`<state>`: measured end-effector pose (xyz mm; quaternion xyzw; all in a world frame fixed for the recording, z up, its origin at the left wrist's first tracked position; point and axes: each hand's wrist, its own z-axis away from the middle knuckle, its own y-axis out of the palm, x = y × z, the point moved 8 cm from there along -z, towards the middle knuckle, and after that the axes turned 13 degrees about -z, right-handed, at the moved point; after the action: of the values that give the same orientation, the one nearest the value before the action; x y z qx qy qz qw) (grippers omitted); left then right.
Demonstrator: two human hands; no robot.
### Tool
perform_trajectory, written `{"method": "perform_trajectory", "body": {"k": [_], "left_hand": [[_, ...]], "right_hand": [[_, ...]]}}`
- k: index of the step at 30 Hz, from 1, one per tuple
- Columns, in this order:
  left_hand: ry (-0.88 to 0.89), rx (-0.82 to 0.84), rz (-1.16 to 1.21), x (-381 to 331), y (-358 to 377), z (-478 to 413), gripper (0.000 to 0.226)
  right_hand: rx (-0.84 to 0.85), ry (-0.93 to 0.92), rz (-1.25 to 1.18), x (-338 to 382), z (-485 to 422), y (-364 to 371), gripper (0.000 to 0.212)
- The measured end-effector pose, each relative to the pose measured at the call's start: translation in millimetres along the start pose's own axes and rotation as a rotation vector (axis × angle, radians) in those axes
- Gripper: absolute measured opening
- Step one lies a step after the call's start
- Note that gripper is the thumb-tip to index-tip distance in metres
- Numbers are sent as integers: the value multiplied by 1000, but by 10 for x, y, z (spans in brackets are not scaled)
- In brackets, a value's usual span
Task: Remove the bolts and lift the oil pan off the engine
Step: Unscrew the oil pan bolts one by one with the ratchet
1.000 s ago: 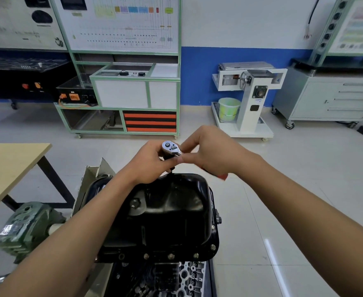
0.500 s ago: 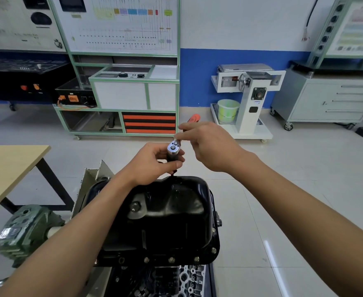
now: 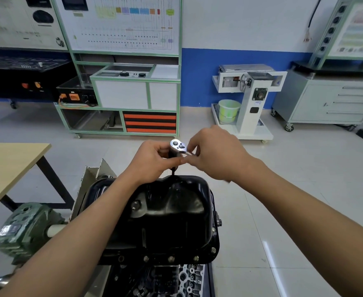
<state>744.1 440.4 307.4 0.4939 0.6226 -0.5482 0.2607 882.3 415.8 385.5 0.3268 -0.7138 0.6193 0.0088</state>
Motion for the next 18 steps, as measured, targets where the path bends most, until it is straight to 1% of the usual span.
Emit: {"method": "perform_trajectory", "body": {"k": [2,5,7,10,11,12,13,15,18], "left_hand": [[7,6,-4,-14,17,1,16],[-14,-14,-3,-1,4,-4,22],[-8,-25,-16,-13,-2,-3,22],[13,-22,-36,-38,3,1,20],[20,-21,-49,-46,3,4,21],[28,-19,-67,-56,-1,7,24],[39,-14,-90,-67,-7,12,28],[70,16,-139,-93,-9,19,33],[100,69,-182,-101,14,33,24]], "right_hand": [[31,40,-119,10,48,80,24],[30,102,-334,1,71,201,33],[41,164,-468,-40,76,283,37],[106,279,-735,-108,105,412,35],[109,292,-777,-117,113,415,32],[101,281,-770,-114,114,390,27],[84,243,-702,-98,105,337,21],[74,132,-490,-30,84,219,13],[117,24,-119,82,50,115,23]]}}
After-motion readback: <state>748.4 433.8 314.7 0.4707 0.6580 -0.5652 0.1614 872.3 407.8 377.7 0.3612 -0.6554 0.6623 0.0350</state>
